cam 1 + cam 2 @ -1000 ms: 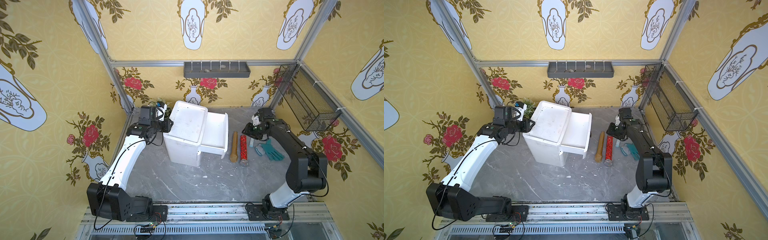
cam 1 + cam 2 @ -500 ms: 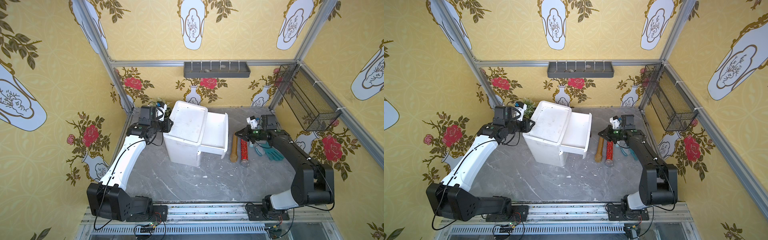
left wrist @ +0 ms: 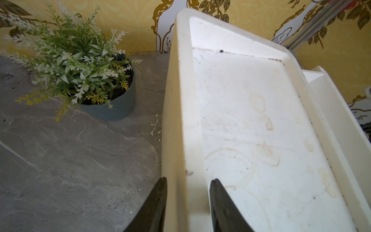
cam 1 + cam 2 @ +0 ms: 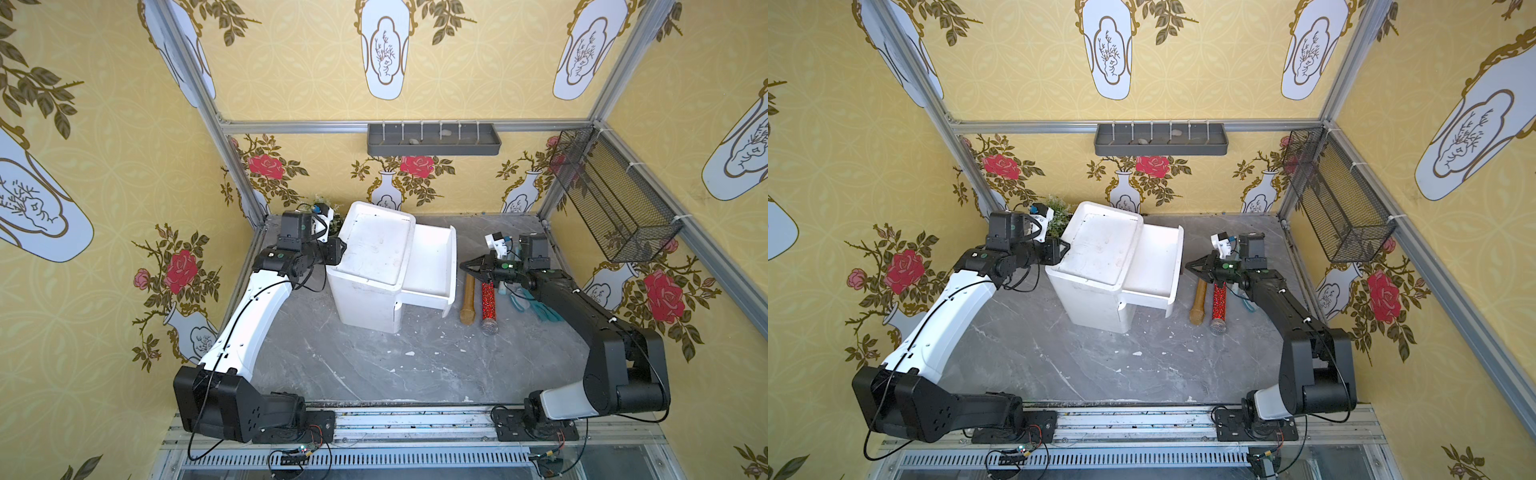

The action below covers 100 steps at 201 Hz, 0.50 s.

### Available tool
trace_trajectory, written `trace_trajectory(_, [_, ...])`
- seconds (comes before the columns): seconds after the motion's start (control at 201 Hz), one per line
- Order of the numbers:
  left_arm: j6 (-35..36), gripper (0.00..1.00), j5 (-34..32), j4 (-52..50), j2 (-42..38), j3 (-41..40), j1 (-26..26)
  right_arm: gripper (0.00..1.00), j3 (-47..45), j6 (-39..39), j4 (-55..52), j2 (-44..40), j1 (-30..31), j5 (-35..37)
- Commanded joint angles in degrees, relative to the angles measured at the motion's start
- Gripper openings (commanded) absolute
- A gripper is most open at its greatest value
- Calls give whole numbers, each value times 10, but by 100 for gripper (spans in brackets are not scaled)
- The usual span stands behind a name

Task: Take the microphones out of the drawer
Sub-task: Close the drawer in the storage box.

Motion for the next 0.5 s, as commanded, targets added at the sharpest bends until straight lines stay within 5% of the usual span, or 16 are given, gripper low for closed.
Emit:
trace_trajectory(0.0, [2,41,1,-21,0,-5,0,0,10,11,38,8,13,-14])
trace_trajectory(0.493, [-1,41,8,-20,3,-4,-1,0,28,44,94,47,67,-11])
